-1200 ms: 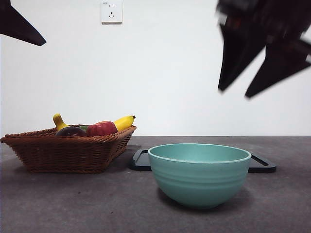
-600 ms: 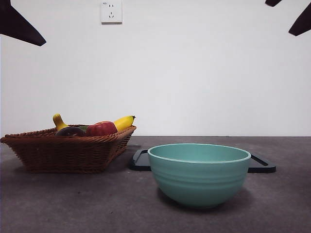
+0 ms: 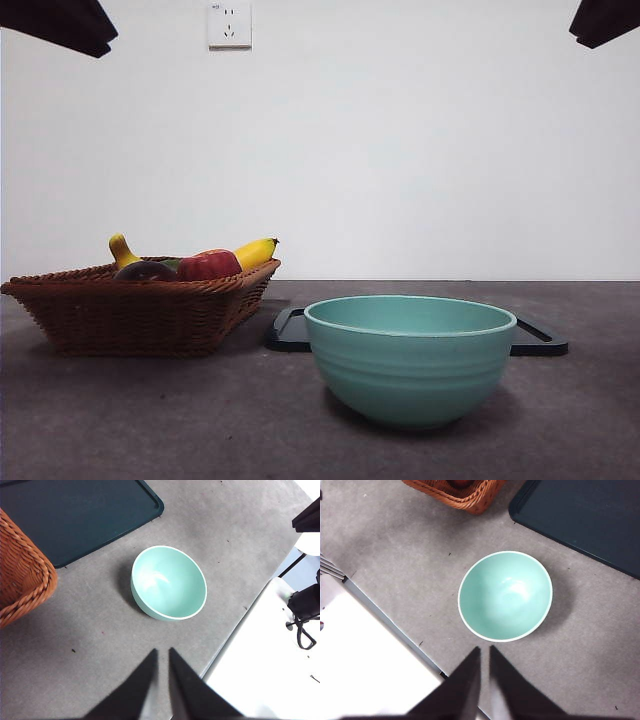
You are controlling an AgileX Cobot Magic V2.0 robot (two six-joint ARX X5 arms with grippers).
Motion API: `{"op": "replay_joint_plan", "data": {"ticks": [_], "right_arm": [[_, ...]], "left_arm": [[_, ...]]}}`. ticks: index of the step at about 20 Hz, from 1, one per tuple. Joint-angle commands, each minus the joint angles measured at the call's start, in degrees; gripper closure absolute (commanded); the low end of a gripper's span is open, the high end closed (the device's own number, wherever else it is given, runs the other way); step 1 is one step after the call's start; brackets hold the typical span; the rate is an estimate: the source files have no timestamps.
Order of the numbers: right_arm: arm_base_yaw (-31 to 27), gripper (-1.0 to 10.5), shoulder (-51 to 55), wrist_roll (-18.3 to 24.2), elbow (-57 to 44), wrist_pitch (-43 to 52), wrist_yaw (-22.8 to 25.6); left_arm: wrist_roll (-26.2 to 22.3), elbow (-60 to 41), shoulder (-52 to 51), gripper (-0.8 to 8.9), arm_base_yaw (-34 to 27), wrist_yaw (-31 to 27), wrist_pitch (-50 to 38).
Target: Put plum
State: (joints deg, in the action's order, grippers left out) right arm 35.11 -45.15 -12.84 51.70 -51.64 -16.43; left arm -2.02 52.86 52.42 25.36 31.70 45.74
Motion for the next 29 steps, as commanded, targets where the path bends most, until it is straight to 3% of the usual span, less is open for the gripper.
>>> {"op": "replay_joint_plan", "data": {"ticks": [1,14,15,16,17,21,24,27,29], "right_arm": [[0.4,9.4,-0.4,0.1,0.8,0.5,0.0],[0.4,9.4,-0.4,0.0,0.8,1.1,0.0],[0.4,9.4,-0.4,0.0,0.8,1.1,0.0],[0.4,9.4,-0.4,0.0,0.8,1.1,0.0],[0.4,9.4,-0.4,0.0,0.8,1.1,0.0],[0.4,9.4,-0.4,0.0,0.8,1.1,0.0],[0.4,9.4,-0.4,0.0,0.8,1.1,0.0],[0.4,9.4,-0.4,0.0,0.8,1.1,0.0],[0.4,9.4,-0.4,0.0,0.8,1.1,0.0]], "left_arm": [[-0.1,1.0,0.3,8.04,0.3,0.3,-0.3],[-0.1,1.0,0.3,8.04,0.3,0.3,-1.1],[-1.2,1.0,0.1,8.04,0.2,0.2,-1.6],[-5.3,1.0,-0.9,8.04,-0.7,-0.6,-2.0],[-8.0,0.9,-2.0,8.04,-1.9,-2.3,-3.8],[-8.2,-4.4,-11.3,8.04,-11.3,-12.9,-28.5],[-8.5,-14.2,-20.9,8.04,-18.2,-21.5,-43.8],[-8.3,-24.3,-30.1,8.04,-22.5,-29.2,-48.4],[-8.0,-30.8,-35.9,8.04,-24.7,-31.0,-48.4]]}}
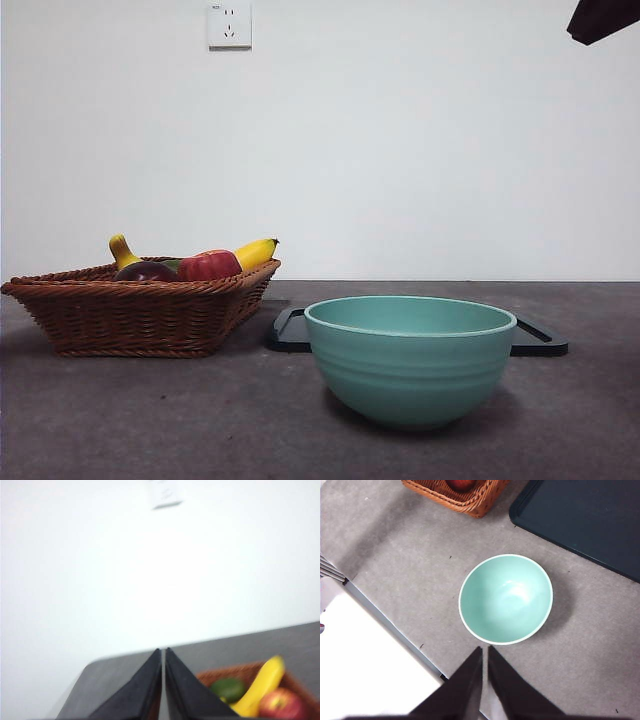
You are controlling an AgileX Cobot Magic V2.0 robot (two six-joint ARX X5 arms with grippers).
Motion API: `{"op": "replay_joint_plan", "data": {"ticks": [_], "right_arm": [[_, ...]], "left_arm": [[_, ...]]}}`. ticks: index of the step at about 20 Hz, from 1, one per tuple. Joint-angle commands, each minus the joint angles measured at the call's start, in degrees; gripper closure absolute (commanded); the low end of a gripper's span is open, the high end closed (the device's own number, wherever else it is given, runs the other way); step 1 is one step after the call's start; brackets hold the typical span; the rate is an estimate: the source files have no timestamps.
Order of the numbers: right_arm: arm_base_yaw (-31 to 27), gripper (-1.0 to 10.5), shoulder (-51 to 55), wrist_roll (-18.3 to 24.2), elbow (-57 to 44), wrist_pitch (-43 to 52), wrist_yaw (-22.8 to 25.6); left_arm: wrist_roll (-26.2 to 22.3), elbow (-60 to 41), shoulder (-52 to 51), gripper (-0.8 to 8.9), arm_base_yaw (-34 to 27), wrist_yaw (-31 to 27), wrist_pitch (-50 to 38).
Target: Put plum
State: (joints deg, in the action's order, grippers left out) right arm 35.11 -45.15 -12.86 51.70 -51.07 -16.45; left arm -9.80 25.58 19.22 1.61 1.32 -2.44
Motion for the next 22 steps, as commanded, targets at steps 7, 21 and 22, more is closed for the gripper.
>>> {"op": "replay_joint_plan", "data": {"ticks": [7,21,22], "right_arm": [[0.4,9.4,-0.4,0.1,0.8,0.5,0.0],[0.4,9.4,-0.4,0.1,0.8,0.5,0.0],[0.4,9.4,-0.4,0.1,0.8,0.5,0.0]], "left_arm": [[4.3,-18.4,-15.5,8.04,-4.0,-0.7,1.4],[5.4,-25.0,-19.1,8.04,-4.0,-0.8,12.1],[5.4,-24.9,-19.1,8.04,-4.0,-0.8,12.7]]}}
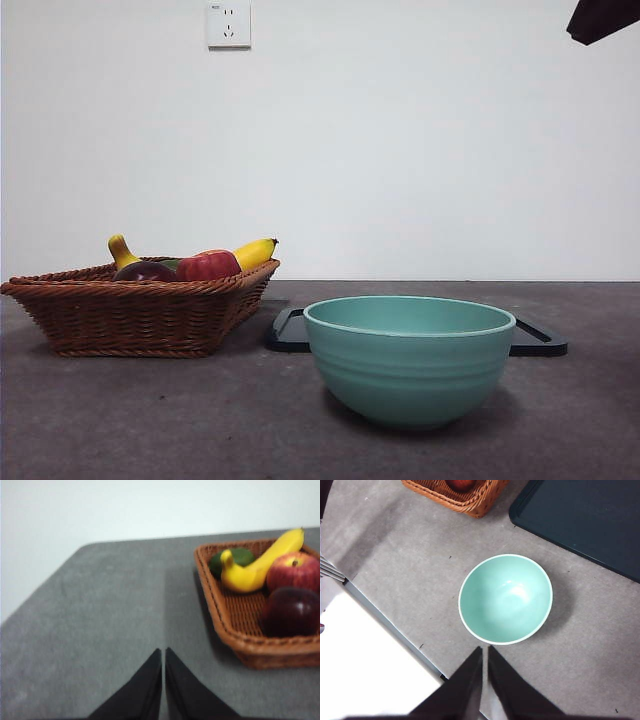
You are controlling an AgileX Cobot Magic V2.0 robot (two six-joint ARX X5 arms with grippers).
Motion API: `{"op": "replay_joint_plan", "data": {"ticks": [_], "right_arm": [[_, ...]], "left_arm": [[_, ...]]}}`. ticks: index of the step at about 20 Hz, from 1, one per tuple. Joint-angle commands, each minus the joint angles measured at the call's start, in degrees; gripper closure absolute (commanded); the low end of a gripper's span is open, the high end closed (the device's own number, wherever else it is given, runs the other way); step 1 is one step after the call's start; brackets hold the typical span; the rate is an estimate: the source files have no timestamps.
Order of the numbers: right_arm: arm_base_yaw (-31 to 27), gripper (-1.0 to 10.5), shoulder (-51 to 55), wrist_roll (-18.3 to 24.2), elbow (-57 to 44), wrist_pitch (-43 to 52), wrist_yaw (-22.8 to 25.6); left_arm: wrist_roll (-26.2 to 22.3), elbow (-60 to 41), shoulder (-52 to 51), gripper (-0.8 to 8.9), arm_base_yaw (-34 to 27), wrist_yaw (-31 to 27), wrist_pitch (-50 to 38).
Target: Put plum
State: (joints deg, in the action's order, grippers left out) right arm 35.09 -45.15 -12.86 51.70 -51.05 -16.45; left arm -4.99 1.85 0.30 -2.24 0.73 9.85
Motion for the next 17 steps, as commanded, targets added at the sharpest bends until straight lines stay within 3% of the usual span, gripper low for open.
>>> {"op": "replay_joint_plan", "data": {"ticks": [1,17], "right_arm": [[0.4,9.4,-0.4,0.1,0.8,0.5,0.0],[0.4,9.4,-0.4,0.1,0.8,0.5,0.0]], "left_arm": [[0.6,-1.2,-0.1,8.04,-0.1,-0.2,0.8],[1.2,-1.2,-0.1,8.04,-0.1,-0.2,1.0]]}}
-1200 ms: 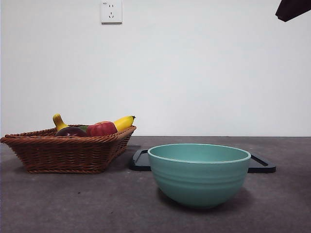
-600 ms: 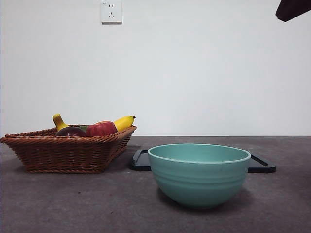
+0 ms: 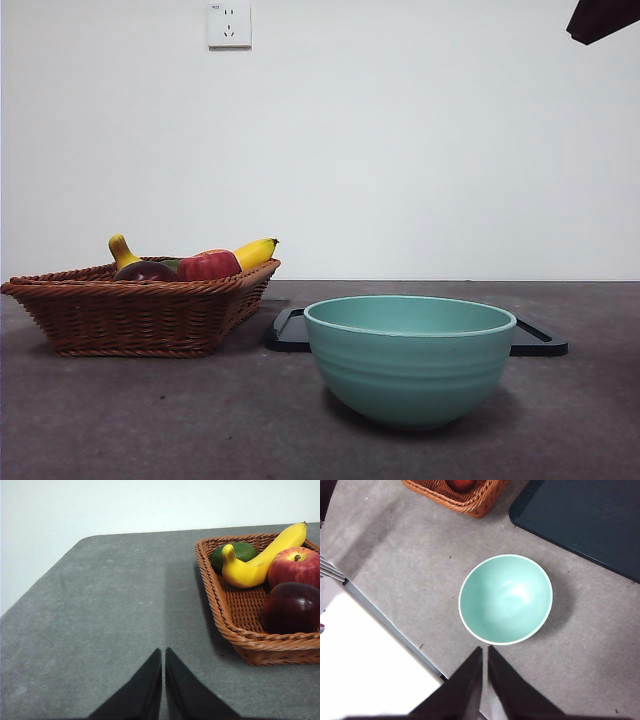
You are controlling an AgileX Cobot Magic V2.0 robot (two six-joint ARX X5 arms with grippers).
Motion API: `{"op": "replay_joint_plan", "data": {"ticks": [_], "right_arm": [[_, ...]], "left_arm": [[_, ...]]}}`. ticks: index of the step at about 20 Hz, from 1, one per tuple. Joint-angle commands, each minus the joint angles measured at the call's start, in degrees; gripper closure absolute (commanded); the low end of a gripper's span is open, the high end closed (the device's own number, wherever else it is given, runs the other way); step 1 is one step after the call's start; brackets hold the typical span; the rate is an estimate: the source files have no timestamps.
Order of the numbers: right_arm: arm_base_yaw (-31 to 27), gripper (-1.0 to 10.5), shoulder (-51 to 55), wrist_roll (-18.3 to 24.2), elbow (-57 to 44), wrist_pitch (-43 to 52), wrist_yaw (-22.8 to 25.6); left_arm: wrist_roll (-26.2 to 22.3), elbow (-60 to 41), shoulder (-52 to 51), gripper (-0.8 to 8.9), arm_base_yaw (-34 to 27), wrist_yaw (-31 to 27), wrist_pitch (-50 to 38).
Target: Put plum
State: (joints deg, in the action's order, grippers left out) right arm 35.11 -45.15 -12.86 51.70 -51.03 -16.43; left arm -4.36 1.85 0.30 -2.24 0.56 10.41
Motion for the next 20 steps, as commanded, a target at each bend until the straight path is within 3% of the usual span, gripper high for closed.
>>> {"op": "replay_joint_plan", "data": {"ticks": [1,3,6,9,14,20], "right_arm": [[0.4,9.4,-0.4,0.1,0.8,0.5,0.0],[0.4,9.4,-0.4,0.1,0.8,0.4,0.0],[-2.0,9.4,0.5,5.2,0.8,2.4,2.4],[-10.3,9.4,4.3,8.6,-1.6,13.6,3.3],[-28.1,9.4,16.5,13.0,-14.0,32.8,3.4],[-38.8,9.4,30.6,15.3,-31.4,46.1,4.0]], "left_arm": [[0.6,-1.2,-0.1,8.04,-0.1,0.0,0.4],[0.6,-1.2,-0.1,8.04,-0.1,0.0,0.4],[0.6,-1.2,-0.1,8.04,-0.1,0.0,0.4],[0.6,-1.2,-0.1,8.04,-0.1,0.0,0.4],[0.6,-1.2,-0.1,8.04,-0.1,0.0,0.4],[0.6,-1.2,-0.1,8.04,-0.1,0.0,0.4]]}}
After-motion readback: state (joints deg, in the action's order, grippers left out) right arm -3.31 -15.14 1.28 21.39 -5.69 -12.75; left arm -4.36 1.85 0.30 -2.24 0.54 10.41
